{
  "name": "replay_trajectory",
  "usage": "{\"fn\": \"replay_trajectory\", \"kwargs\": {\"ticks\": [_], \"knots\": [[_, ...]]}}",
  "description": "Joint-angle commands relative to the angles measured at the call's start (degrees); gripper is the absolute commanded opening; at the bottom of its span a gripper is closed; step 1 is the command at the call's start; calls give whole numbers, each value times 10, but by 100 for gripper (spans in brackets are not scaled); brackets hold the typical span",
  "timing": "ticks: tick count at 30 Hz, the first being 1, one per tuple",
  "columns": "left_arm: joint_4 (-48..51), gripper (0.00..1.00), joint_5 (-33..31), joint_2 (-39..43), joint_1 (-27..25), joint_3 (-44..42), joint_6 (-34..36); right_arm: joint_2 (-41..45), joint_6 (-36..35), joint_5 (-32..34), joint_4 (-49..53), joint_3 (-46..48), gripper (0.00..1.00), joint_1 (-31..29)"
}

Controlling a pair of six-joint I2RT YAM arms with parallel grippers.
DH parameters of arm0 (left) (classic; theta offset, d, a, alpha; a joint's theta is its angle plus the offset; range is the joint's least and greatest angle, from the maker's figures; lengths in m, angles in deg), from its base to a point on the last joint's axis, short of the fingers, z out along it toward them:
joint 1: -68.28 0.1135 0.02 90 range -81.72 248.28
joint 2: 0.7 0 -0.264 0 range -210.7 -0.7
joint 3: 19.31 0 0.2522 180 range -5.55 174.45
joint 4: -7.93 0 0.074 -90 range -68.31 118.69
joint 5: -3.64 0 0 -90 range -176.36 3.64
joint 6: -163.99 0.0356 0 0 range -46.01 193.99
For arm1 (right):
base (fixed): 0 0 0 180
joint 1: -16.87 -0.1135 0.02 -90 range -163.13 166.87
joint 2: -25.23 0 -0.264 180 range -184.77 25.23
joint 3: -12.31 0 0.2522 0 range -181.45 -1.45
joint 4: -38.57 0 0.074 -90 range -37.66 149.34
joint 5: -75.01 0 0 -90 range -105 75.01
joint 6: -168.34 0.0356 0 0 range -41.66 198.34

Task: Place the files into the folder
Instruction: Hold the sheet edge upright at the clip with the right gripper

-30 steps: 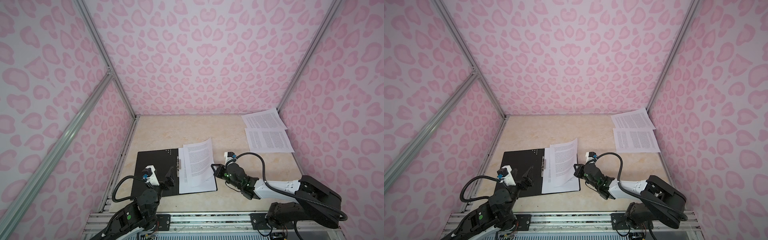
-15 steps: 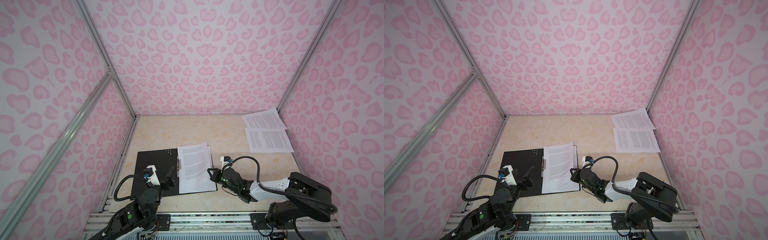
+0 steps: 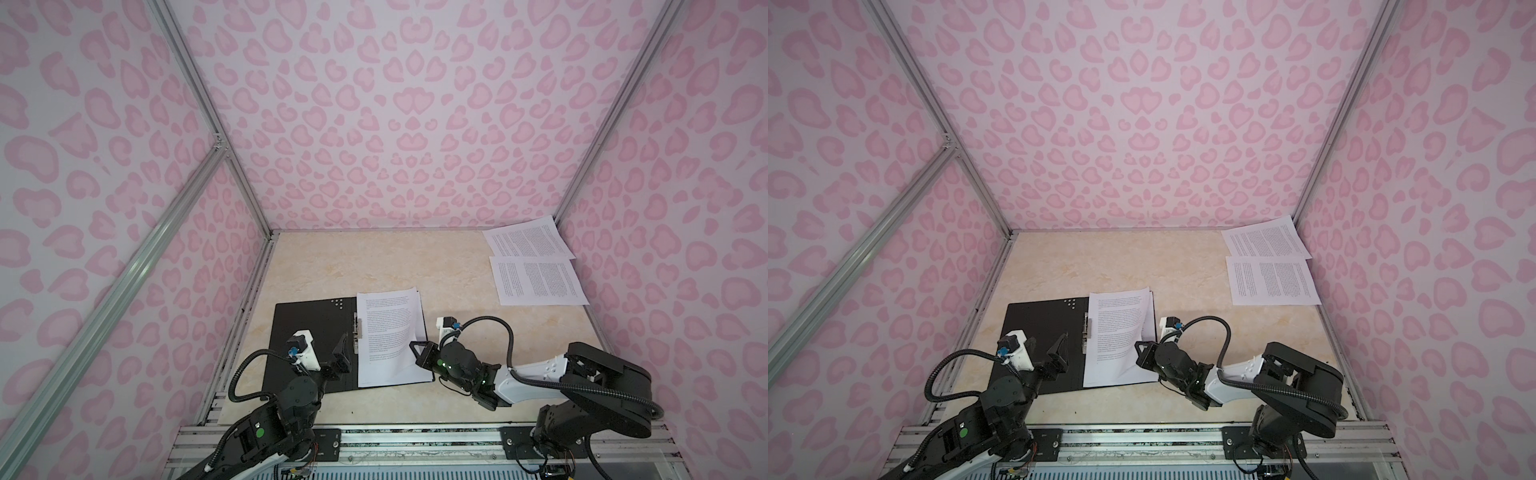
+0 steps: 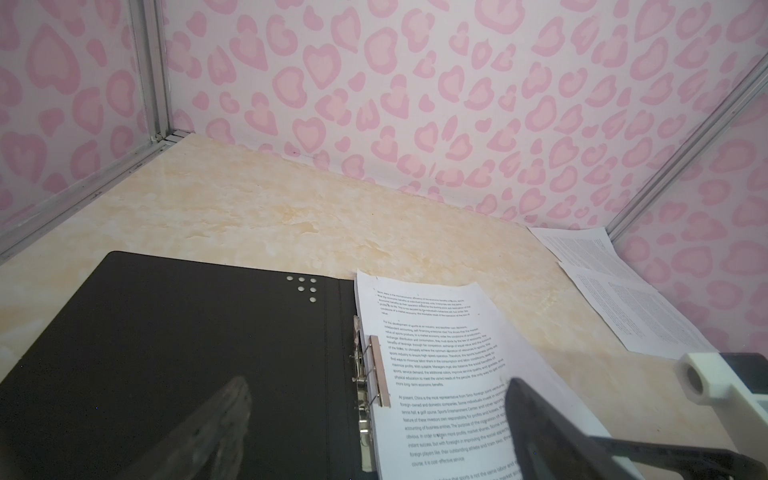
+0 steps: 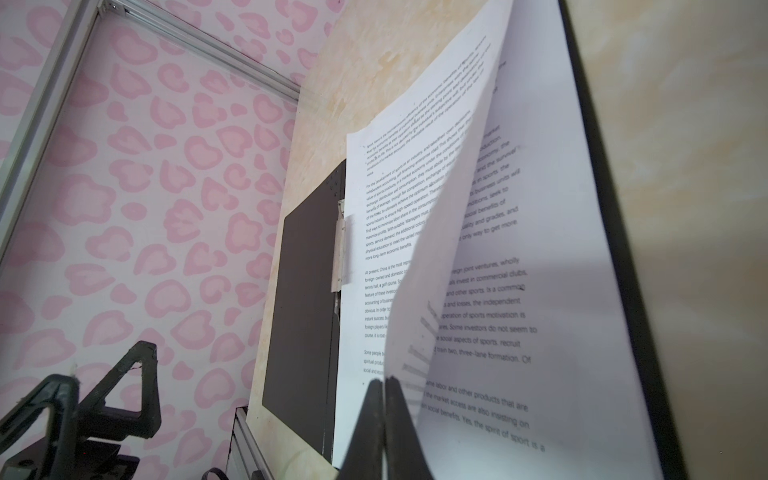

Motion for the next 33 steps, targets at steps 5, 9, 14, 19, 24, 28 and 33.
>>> {"fn": "replay_trajectory", "kwargs": {"ticks": [5, 9, 14, 19, 24, 28, 33], "knots": [[-20, 97, 0, -6, 0, -1, 0, -6, 14, 13, -33, 10, 0, -6], [-20, 97, -1, -7, 0, -1, 1, -7, 19, 13, -41, 13, 0, -10], [-21, 97, -2, -9, 0, 0, 1, -3, 19, 17, -37, 17, 0, -15], [-21, 97, -2, -10, 0, 0, 1, 4, 21, 20, -37, 25, 0, -19], [-21, 97, -3, -11, 0, 0, 1, 7, 21, 24, -37, 27, 0, -26], [-22, 97, -3, -11, 0, -1, 1, 11, 21, 27, -35, 31, 0, -26], [-22, 97, -2, -11, 0, -1, 2, 15, 21, 28, -34, 34, 0, -28]]}}
